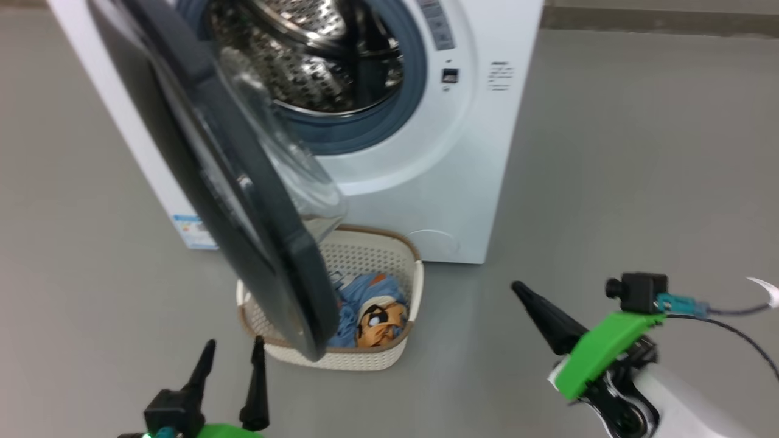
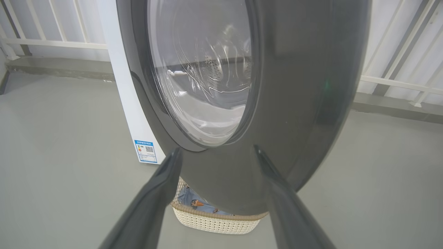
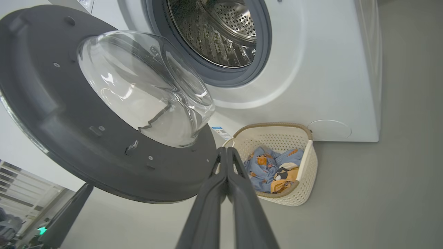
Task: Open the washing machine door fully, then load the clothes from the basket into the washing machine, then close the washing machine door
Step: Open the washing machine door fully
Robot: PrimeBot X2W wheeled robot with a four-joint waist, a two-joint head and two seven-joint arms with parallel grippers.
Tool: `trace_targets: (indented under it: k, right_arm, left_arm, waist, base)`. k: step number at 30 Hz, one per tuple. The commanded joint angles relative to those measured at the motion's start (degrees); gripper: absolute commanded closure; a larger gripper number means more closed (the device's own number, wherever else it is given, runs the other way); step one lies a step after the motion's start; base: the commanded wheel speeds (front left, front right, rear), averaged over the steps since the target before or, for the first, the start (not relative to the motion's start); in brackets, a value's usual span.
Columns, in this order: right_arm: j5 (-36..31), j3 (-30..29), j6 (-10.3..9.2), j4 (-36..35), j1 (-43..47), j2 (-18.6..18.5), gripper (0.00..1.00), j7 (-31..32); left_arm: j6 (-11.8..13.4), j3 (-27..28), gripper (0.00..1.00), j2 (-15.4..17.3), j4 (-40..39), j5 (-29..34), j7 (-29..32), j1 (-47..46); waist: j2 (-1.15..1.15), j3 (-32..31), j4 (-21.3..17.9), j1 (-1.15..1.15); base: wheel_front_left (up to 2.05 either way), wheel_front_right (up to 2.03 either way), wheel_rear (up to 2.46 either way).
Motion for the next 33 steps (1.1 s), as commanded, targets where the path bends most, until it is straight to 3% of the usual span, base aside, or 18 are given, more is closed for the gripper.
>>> trace_targets:
  k: [1,5,9,17,25,26,28,29,33]
  right_arm:
    - [-3.2,0.9,0.1,-0.9,0.7,-1.0,1.0,-3.2]
    - [-13.7,0.6,0.1,0.9,2.6,-2.8,1.0,-8.8]
    - [-23.7,-4.8,0.1,-0.2,4.9,-2.2,1.0,-9.5]
    - [-43.1,-19.7,0.1,-10.2,14.2,2.8,1.0,-9.5]
    - [-52.5,-30.3,0.1,-15.8,21.6,9.4,1.0,-9.5]
    - [-53.1,-31.1,0.1,-16.2,22.2,10.0,0.95,-9.5]
    - [-54.6,-33.0,0.1,-16.8,23.0,11.3,0.44,-9.5]
    - [-55.1,-33.9,0.1,-17.0,23.3,12.0,0.0,-9.5]
    - [-56.4,-35.0,0.1,-17.2,23.8,13.4,0.0,-9.5]
  left_arm:
    - [-0.6,2.7,0.0,0.6,-1.5,0.7,-0.5,-0.5]
    - [-1.0,5.2,0.0,0.6,-2.0,1.4,-0.5,0.9]
    - [-1.2,7.7,0.0,0.6,-2.7,1.7,-0.5,1.7]
    - [-1.8,10.5,0.0,0.6,-3.4,2.0,-0.5,2.5]
    - [-1.8,10.7,0.0,0.6,-3.5,2.3,-0.5,3.0]
    - [-1.8,10.6,0.0,0.6,-3.5,2.3,-0.5,3.0]
    - [-1.9,10.6,0.0,0.6,-3.3,2.3,-0.5,3.0]
    - [-1.9,10.5,0.0,0.6,-3.3,2.3,-0.5,3.0]
    - [-1.9,10.4,0.0,0.6,-3.1,2.3,-0.5,3.1]
  waist:
    - [0.0,-2.0,-3.1,0.0]
    - [0.0,-2.8,-5.5,0.0]
    - [0.0,-2.9,-7.5,0.0]
    - [0.0,-2.9,-9.3,0.0]
    - [0.0,-3.0,-9.6,0.0]
    - [0.0,-3.0,-9.6,0.0]
    - [0.0,-2.9,-9.7,0.0]
    - [0.0,-2.9,-9.7,0.0]
    - [0.0,-2.9,-9.9,0.0]
  base:
    - [0.0,0.0,0.0]
    - [0.0,0.0,0.0]
    - [0.0,0.0,0.0]
    - [0.0,0.0,0.0]
    - [0.0,0.0,0.0]
    - [0.0,0.0,0.0]
    - [0.0,0.0,0.0]
    - [0.0,0.0,0.0]
    - [0.0,0.0,0.0]
